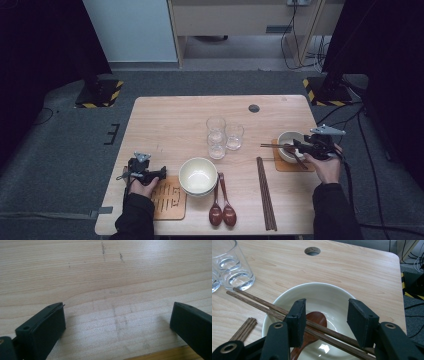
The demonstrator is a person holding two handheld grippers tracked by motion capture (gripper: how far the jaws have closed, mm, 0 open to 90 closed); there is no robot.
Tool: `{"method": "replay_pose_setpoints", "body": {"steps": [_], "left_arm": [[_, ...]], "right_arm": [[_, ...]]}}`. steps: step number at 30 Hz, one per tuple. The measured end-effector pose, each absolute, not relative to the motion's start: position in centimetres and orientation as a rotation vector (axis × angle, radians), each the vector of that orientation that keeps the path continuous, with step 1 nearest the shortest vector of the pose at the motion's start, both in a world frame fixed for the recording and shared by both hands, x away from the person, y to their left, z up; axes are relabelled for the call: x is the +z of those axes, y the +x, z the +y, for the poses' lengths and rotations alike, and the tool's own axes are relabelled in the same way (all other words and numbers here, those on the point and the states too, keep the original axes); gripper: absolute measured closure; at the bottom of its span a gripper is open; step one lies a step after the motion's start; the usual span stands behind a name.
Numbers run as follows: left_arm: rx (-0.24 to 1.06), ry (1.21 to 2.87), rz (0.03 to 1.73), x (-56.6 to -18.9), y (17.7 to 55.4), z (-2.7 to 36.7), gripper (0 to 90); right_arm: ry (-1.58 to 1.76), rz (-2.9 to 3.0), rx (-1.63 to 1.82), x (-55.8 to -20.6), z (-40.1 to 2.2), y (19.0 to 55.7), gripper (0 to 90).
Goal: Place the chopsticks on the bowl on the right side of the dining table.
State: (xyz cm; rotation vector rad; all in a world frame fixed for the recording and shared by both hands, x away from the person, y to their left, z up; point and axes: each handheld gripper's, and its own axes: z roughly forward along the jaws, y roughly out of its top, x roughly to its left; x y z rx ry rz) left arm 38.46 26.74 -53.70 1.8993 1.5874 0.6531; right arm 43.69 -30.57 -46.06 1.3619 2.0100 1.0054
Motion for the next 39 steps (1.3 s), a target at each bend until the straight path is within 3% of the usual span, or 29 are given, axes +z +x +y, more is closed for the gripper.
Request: {"method": "replay_pose_setpoints", "body": {"steps": [28,39], "left_arm": [[0.653,1.9,1.587,-53.7,38.5,26.7,0.0],[0.653,1.899,1.587,-53.7,38.5,26.7,0.0]], "right_arm": [[1.345,2.031,0.983,-46.5,-30.1,44.0,47.8],[1.364,2.002,1.019,-45.5,-31.3,42.4,49.1]]}}
